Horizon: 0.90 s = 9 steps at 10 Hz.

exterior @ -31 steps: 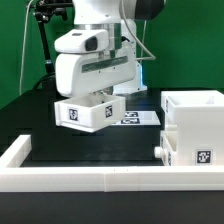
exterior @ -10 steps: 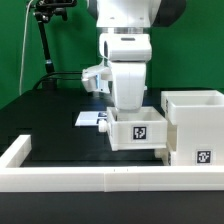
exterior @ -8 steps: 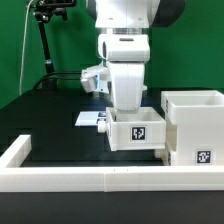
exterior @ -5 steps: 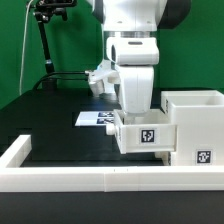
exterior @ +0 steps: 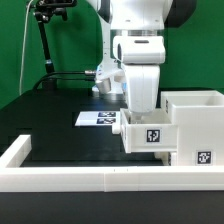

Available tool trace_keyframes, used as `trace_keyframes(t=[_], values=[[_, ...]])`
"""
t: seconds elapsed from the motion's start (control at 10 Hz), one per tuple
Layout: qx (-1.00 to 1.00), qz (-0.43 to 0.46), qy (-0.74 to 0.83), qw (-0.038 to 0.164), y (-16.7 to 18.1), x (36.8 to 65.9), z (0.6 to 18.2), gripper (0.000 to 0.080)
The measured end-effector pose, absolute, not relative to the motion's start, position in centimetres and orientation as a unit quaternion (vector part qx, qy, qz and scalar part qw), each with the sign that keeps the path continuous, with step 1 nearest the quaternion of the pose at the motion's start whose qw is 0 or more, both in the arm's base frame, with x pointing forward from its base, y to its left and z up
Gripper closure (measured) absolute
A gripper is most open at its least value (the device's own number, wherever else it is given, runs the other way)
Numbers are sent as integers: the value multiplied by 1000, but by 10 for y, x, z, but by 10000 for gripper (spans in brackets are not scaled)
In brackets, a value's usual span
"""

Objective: Assemble drawer

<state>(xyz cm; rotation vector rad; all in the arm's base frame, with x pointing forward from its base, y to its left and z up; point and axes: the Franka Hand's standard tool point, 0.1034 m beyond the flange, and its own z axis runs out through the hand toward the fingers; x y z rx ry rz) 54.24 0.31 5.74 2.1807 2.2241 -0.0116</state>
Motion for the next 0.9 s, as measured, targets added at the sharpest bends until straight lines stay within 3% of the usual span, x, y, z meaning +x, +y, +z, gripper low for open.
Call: trace_keyframes(t=[0.9], values=[[700, -3, 714, 12, 10, 543, 57, 757]])
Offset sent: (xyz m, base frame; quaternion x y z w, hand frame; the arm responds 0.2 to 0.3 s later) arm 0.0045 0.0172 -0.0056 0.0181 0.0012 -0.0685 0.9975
